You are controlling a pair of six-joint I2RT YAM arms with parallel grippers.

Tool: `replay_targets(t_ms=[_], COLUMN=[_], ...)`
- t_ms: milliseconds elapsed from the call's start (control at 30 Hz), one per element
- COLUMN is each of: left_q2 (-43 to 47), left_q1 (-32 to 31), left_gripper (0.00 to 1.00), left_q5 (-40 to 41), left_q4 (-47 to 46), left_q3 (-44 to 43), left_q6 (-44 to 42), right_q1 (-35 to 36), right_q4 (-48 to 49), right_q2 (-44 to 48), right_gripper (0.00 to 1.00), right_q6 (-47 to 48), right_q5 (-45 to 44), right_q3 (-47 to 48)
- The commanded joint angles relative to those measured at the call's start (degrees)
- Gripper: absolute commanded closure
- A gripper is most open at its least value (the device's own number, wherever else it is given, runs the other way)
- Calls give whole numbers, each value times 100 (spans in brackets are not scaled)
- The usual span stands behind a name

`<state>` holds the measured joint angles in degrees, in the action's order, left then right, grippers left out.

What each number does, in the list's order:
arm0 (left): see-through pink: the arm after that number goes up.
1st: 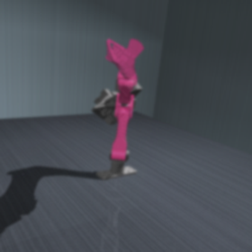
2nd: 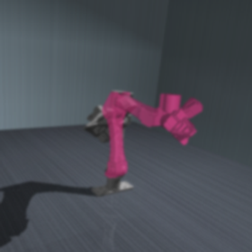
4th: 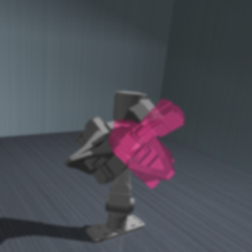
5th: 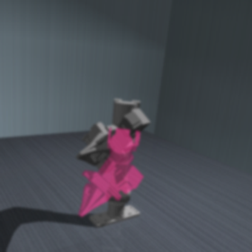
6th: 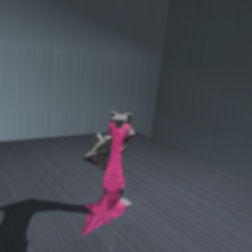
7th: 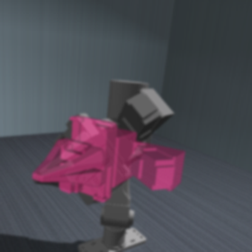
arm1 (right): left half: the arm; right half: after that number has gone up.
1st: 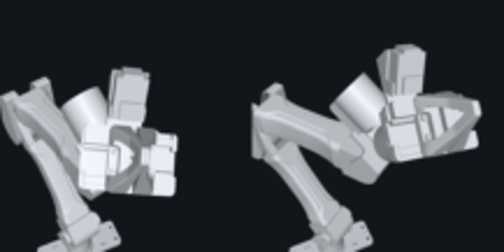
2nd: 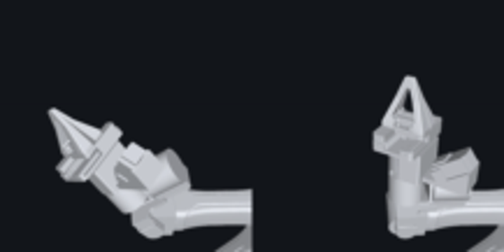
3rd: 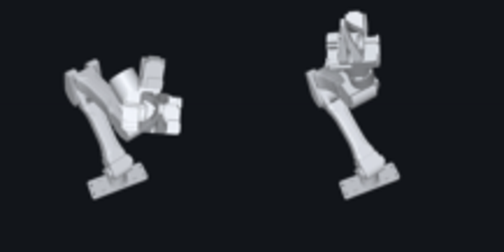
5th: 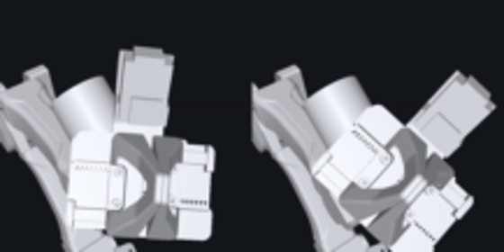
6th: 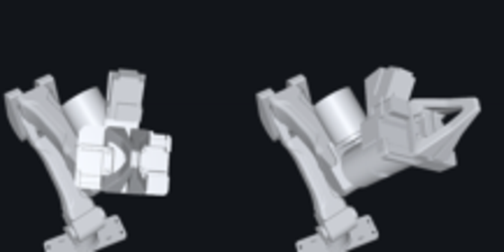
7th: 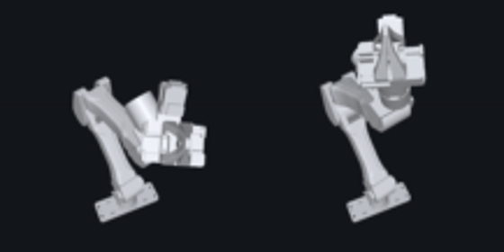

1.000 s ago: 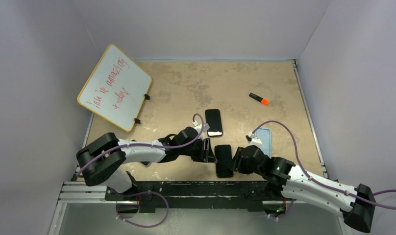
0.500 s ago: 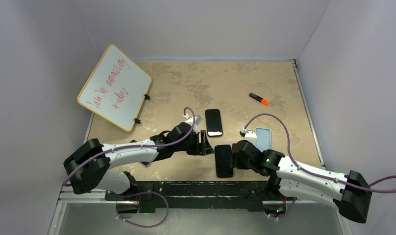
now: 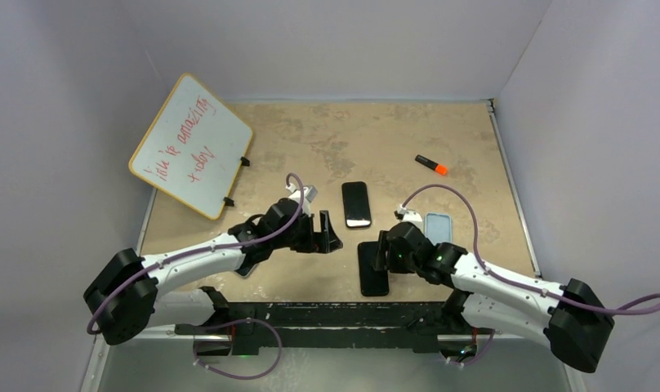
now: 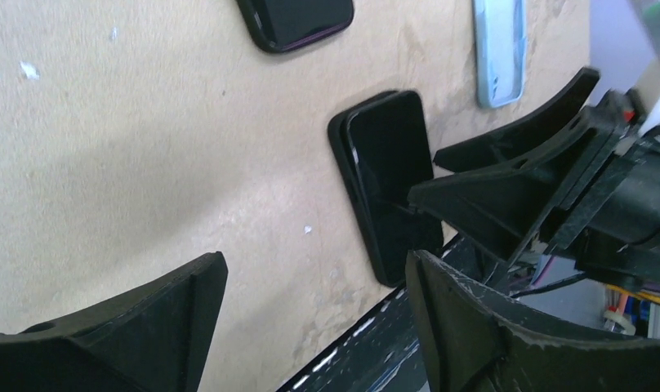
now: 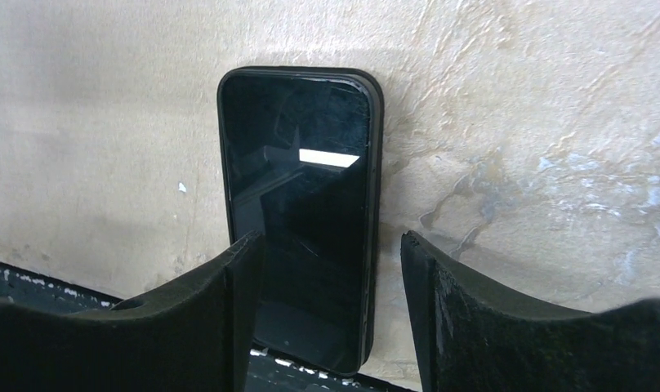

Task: Put the phone into the phone case

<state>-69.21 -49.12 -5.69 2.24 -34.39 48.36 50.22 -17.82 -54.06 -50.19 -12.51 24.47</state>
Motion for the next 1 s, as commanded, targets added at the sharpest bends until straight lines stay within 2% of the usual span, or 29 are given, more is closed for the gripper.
replay_targets(t_ms=[0, 300, 467, 600, 667, 800, 967], left_q2=[-34, -730, -966, -1051, -1122, -1233, -1362], left_q1=[47, 43, 41, 35, 32, 22, -115], left_gripper=[19, 31, 41, 46, 47, 49, 48], left_q5=[-401, -728, -878, -850, -823, -848, -1107], left_q4=[-136, -613, -818, -760, -610, -388, -984], left_q3=[206, 284, 302, 263, 231, 189, 350], left_q6=[-200, -81, 39, -16, -36, -11, 172], right_q1=[-21, 16, 268, 287, 287, 264, 190], right_q4=[342, 1174, 1762, 2125, 2084, 1667, 1329], right_q2=[-179, -879, -1417, -1380, -1282, -970, -611], right_gripper=[36, 38, 41, 42, 44, 49, 54], right_q6=[222, 350, -61, -432, -665, -691, -308], right_q5=[296, 1181, 1540, 1649, 1816, 1551, 1448], right_q3=[-54, -136, 159, 128, 42, -96, -157])
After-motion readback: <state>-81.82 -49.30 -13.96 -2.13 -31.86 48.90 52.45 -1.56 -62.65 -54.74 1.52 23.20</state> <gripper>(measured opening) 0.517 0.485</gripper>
